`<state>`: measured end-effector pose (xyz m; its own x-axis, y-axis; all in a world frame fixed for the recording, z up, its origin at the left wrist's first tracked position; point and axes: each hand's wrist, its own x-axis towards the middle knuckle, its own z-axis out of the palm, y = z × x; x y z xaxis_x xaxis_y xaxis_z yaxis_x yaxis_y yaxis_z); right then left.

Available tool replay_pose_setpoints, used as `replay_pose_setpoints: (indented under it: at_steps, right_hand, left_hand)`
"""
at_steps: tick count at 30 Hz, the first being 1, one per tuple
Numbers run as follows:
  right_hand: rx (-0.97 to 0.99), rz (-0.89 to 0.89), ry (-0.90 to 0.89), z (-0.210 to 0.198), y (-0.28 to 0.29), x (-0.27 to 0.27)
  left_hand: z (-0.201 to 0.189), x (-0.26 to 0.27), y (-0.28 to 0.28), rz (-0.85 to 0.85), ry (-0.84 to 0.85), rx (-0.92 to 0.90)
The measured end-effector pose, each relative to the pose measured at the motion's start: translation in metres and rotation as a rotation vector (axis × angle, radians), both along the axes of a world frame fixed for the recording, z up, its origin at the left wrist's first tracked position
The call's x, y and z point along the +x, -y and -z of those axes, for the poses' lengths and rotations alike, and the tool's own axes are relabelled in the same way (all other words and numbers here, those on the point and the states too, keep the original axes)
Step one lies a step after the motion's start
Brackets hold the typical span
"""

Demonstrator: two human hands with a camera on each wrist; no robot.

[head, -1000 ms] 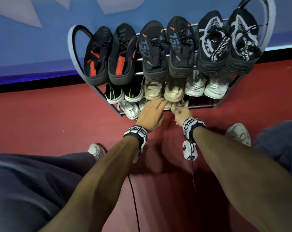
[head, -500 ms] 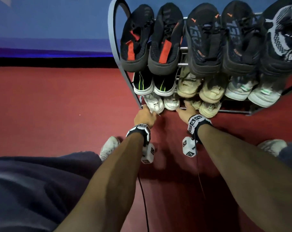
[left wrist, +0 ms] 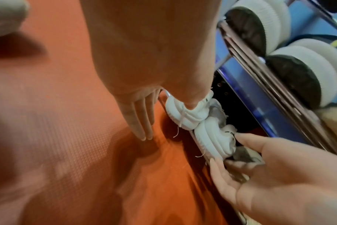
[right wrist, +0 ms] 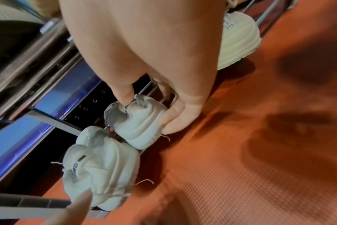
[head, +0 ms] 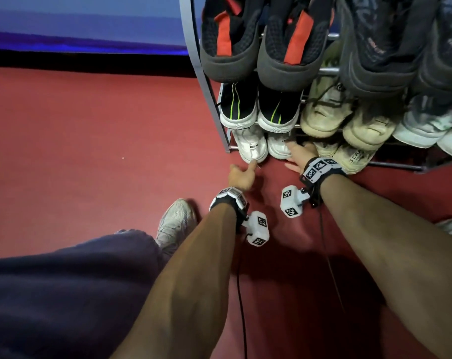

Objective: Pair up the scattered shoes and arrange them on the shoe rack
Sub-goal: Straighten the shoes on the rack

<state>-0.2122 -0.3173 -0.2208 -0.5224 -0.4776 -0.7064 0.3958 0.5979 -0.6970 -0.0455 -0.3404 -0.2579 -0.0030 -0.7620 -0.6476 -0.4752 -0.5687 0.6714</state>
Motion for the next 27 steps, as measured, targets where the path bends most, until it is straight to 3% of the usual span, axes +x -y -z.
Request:
replay_pose_setpoints:
  at_steps: [6, 11, 15, 19, 22, 27]
  right_hand:
    - [0.015, -0.072, 0.019, 0.001, -0.007, 0.020]
    - [-0.022, -0.058, 0.015, 0.010, -0.009, 0.031]
    - [-0.010, -0.080, 0.018, 0.016, -0.013, 0.025]
    - [-0.043, -0.058, 0.012, 0.018, -0.021, 0.020]
    - [-0.066, -0.039, 0.000, 0.015, -0.019, 0.019]
    - [-0.088, 0.017, -0.062, 0.009, -0.005, 0.023]
  left_hand:
    - [-0.002, -0.009, 0.008, -0.310, -0.413, 0.103]
    - [-0.006, -0.010, 0.003, -0.534, -0.481, 0.109]
    - [0.003, -0.007, 0.005, -0.469, -0.310, 0.057]
    - [-0.003, -0.009, 0.010, -0.477, -0.379, -0.032]
    - [0.015, -0.013, 0.024, -0.431, -0.337, -0.010]
    - [-0.017, -0.016, 0.028, -0.439, -0.452, 0.042]
